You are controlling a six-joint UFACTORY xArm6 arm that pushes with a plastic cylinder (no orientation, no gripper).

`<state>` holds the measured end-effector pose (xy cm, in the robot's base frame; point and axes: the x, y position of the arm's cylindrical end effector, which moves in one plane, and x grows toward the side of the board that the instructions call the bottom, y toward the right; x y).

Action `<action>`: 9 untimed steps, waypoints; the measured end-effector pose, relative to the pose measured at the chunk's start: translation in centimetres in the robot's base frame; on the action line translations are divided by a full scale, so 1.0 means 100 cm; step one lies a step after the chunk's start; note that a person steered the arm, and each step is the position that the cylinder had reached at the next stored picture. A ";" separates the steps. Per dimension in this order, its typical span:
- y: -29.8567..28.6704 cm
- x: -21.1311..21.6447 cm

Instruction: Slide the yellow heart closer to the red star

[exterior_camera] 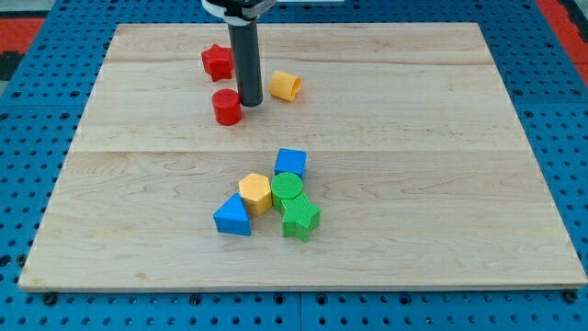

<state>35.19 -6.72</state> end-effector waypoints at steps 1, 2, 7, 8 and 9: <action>-0.031 -0.026; -0.029 0.022; 0.141 -0.061; 0.099 -0.069; 0.061 0.002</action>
<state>35.38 -0.62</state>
